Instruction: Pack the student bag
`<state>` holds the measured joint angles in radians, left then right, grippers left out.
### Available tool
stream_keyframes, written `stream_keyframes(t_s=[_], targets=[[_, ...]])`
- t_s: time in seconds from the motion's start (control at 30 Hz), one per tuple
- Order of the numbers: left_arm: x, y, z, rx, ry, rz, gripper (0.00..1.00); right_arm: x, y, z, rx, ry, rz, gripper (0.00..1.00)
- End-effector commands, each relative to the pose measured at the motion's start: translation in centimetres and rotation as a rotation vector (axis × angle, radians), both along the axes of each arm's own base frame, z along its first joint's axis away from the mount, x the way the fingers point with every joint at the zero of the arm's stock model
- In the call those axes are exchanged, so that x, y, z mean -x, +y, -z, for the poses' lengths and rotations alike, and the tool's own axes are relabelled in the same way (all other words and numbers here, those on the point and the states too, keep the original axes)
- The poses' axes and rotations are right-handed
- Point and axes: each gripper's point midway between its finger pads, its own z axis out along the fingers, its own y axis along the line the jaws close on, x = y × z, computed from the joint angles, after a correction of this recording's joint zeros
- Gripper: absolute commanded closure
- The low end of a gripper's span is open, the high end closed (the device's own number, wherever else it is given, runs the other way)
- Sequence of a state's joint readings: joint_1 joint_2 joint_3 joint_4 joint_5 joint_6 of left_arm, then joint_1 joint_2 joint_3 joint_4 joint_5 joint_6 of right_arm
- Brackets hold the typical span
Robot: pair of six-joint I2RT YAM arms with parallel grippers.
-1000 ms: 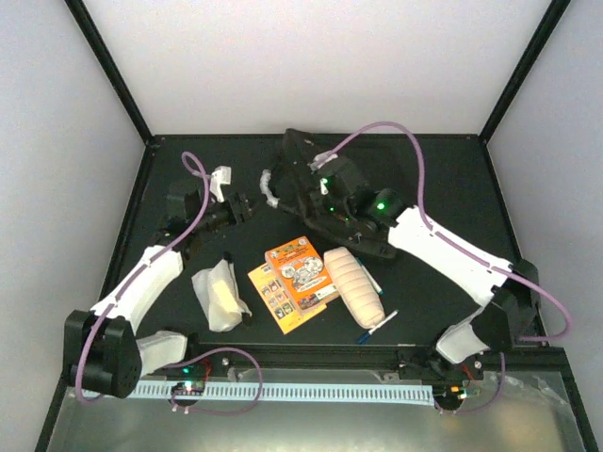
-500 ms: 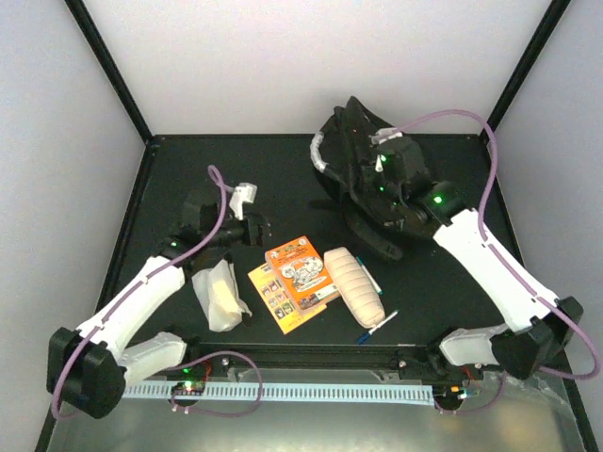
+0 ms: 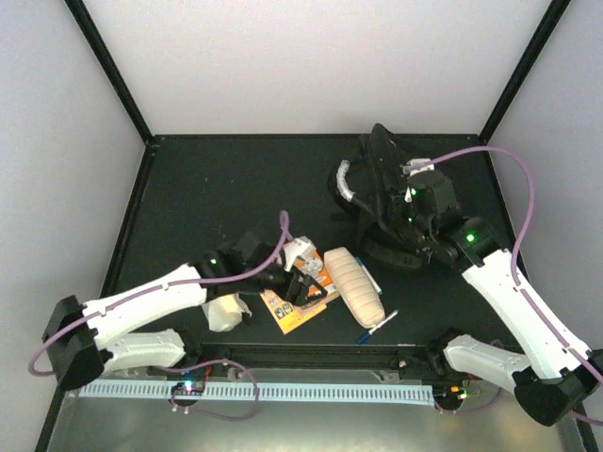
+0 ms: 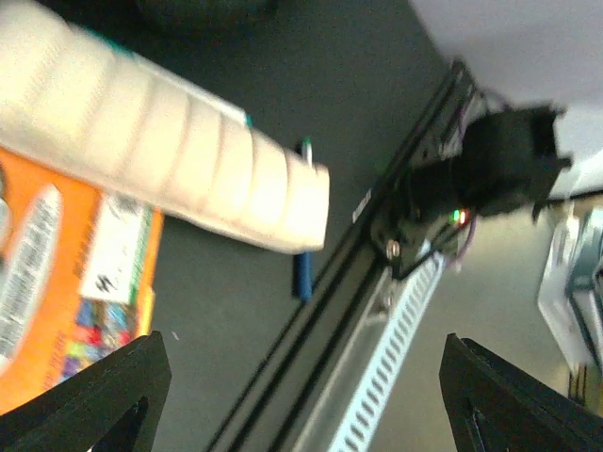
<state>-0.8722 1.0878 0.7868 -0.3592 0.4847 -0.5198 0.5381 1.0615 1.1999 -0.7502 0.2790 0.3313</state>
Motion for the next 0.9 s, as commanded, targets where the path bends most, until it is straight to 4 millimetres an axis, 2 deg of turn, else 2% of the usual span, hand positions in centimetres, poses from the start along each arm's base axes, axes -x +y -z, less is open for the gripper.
stream_keyframes(t_s=[0.0, 0.07, 0.2, 0.4, 0.5, 0.63, 0.7, 0.77, 0.87], targets=[[3.5, -0.8, 2.6, -0.143, 0.092, 0.095, 0.20, 0.7, -1.5, 0.2, -0.018, -0.017, 0.060, 0.98], [4.7, -1.4, 3.6, -0.169, 0.120, 0.150, 0.22, 1.0, -1.6, 0.5, -0.027, -0.014, 0.062, 0.98], [5.8, -1.9, 7.0, -0.250, 0.188, 0.201, 0.24, 1.5, -1.8, 0.9, -0.039, -0.018, 0.064, 0.98], [6.1, -2.1, 11.2, -0.382, 0.243, 0.221, 0.25, 2.1, -2.1, 1.1, -0.050, -0.023, 0.065, 0.98], [5.4, -2.0, 12.6, -0.435, 0.233, 0.204, 0.24, 2.2, -2.1, 1.3, -0.055, -0.022, 0.062, 0.98], [3.9, -2.0, 14.2, -0.493, 0.227, 0.142, 0.24, 2.2, -1.9, 1.6, -0.060, -0.018, 0.058, 0.98], [2.4, -1.4, 15.0, -0.520, 0.230, 0.082, 0.24, 2.1, -1.9, 1.7, -0.060, -0.017, 0.058, 0.98], [0.4, -0.2, 15.7, -0.550, 0.224, -0.001, 0.24, 2.1, -1.9, 1.7, -0.062, -0.017, 0.059, 0.98], [-4.2, 2.5, 16.0, -0.569, 0.208, -0.161, 0.22, 2.1, -1.8, 1.8, -0.064, -0.017, 0.057, 0.98]])
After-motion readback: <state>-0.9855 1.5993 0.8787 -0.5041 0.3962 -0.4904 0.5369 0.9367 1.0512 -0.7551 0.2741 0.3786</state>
